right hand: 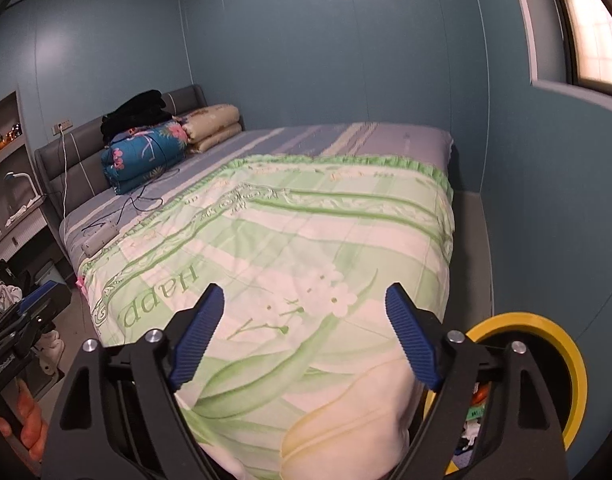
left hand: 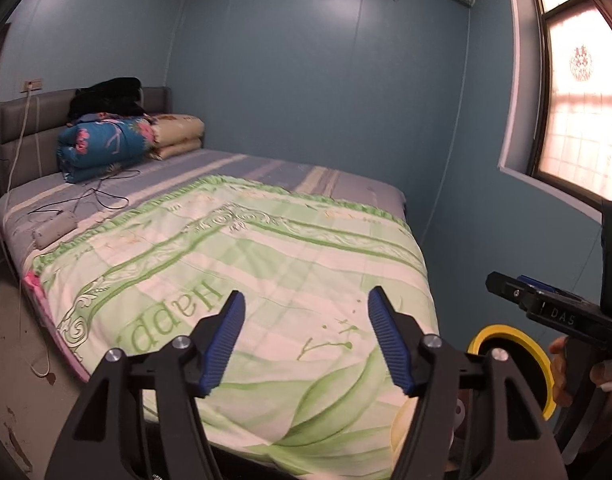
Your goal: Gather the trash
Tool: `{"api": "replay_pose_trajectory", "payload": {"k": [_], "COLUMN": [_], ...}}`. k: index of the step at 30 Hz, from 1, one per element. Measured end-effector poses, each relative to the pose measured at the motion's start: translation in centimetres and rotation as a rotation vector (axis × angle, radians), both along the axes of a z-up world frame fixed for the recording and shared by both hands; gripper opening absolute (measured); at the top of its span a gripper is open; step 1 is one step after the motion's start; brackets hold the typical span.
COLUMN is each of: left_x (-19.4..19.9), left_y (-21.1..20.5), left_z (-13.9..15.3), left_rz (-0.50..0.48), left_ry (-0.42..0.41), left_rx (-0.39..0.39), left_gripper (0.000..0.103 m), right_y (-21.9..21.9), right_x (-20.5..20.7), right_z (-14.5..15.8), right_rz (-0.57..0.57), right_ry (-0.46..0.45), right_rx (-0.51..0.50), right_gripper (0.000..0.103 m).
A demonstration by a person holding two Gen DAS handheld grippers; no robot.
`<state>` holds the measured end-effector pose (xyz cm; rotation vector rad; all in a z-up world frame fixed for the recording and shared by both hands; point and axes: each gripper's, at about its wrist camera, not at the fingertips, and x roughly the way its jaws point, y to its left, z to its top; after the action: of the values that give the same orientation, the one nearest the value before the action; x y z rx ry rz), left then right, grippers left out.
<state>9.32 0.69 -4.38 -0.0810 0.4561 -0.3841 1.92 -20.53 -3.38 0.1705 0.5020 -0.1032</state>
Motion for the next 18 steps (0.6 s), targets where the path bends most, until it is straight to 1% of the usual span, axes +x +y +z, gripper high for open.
{"api": "replay_pose_trajectory", "payload": {"k": [4,6,8,10,12,15,18], "left_x": [-1.5,-2.1,-2.8,-3.3,-3.8,-4.3,-4.5], "left_y": [0.9,1.2,1.6,1.8,2.0,2.3,2.7], "left_z": [0.4,0.5,0.6,0.6,0.8,0.8,0.8], "left_rz": [0.032,0.045,0.071,0.083,0.103,0.123,0.14], "left_ry": [-0.037,-0.054,-0.074,-0.09,-0.109,-0.131,-0.136], "left_rx": [0.001,0.003,0.003,0.004,0.009,0.006,-0.007], "left_gripper": [0.072,0.081,0.087,0.087,0.091,0.094,0.095], "right_y": [1.4,2.0,2.3,2.4,2.6,2.6,2.7], "right_x": [-0.7,-0.8,-0.9,-1.0,-1.0,-1.3,-1.6], "right_z": [0.4,0.4,0.3,0.2,0.0,-0.3,-0.4], "right_rz": [0.005,-0.001,-0.011,-0.018,-0.034,-0.061,-0.095], "right_ry": [-0.037,-0.049,-0.055,-0.058,-0.066,-0.089,-0.112], "right_rx": [-0.022,-0.03,-0.032,-0.033,-0.042,-0.046,-0.055], "right_gripper": [0.085,0.088,0.089,0.09,0.091,0.091,0.093]}}
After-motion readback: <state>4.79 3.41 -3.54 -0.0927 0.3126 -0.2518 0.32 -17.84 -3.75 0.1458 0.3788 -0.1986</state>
